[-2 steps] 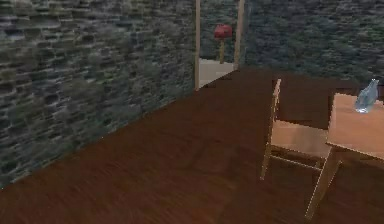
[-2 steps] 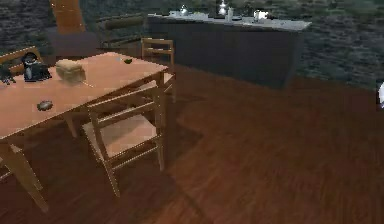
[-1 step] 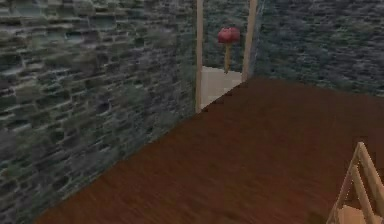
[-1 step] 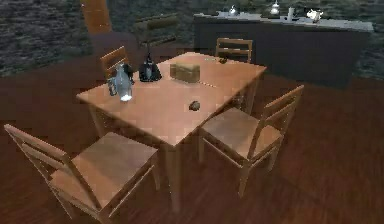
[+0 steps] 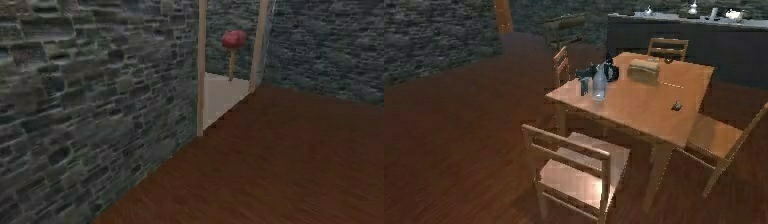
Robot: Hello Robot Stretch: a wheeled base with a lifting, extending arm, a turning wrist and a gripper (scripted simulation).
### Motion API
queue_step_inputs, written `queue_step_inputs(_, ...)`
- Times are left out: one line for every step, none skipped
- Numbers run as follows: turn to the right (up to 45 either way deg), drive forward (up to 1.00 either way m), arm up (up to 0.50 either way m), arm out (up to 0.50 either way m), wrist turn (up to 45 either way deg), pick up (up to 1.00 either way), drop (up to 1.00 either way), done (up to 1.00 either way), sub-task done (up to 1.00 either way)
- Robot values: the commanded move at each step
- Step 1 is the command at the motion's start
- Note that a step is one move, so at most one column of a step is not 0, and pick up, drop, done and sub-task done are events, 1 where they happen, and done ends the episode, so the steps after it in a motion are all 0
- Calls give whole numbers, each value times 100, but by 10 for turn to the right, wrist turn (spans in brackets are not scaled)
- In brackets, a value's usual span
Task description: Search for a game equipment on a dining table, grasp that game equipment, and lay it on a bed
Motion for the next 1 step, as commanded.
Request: queue_step_inputs(330, 0, 0, 0, 0, 0, 0, 0, 0)
